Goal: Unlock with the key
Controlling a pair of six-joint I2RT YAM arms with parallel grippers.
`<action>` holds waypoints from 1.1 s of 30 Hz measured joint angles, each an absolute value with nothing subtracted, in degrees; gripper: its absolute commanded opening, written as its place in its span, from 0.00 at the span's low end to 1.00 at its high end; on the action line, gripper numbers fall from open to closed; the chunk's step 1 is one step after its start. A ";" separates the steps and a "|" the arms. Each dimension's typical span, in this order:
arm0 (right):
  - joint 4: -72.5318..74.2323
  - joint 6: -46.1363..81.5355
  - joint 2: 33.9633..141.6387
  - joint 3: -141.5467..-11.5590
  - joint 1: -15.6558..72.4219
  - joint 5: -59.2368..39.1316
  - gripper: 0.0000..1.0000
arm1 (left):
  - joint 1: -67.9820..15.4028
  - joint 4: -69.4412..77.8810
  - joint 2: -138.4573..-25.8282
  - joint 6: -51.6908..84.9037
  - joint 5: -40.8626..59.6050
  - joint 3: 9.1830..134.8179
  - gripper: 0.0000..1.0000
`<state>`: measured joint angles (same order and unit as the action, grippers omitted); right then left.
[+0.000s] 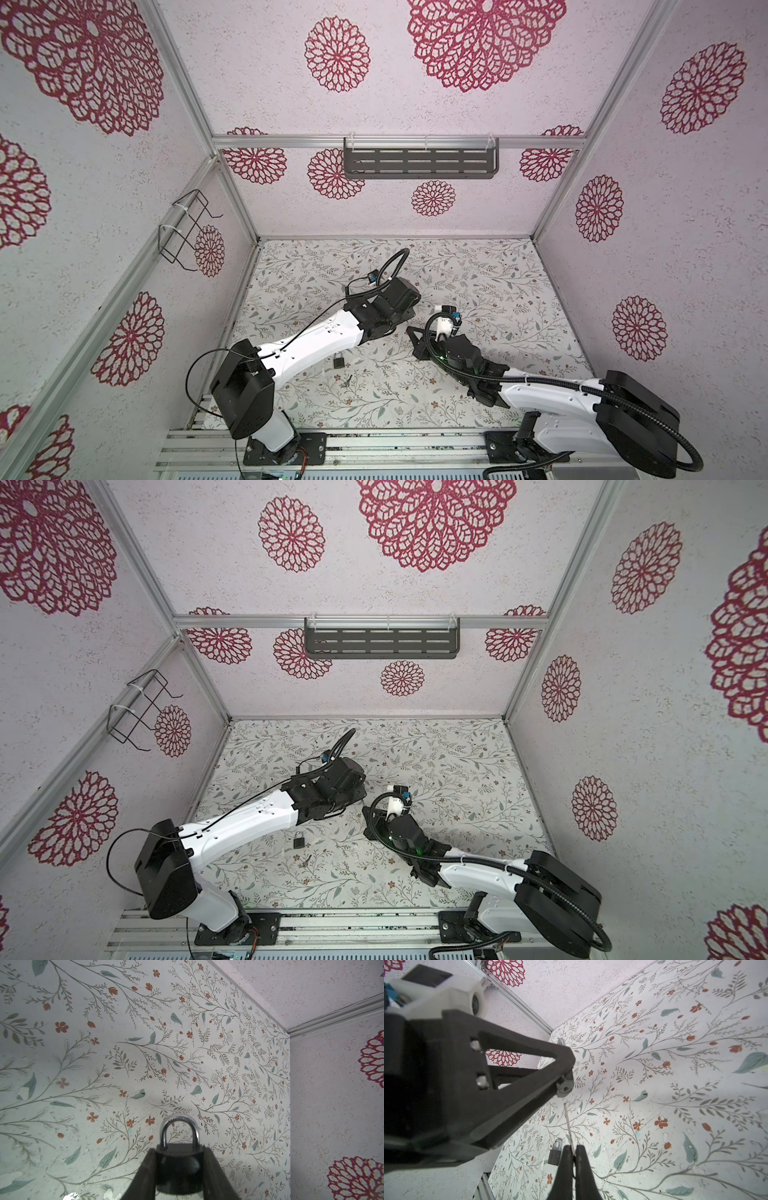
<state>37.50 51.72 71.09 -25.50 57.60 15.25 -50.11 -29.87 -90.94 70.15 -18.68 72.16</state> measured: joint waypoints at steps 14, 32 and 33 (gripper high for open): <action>38.15 51.66 72.95 -27.62 57.60 17.06 0.00 | -50.26 -27.94 -89.89 70.15 -18.35 71.48 0.00; 36.51 51.07 73.36 -29.15 57.60 19.38 0.00 | -50.26 -26.35 -89.89 70.08 -18.11 71.22 0.00; 36.42 51.07 73.38 -29.23 57.60 19.49 0.00 | -50.26 -26.35 -89.89 70.11 -18.06 71.22 0.00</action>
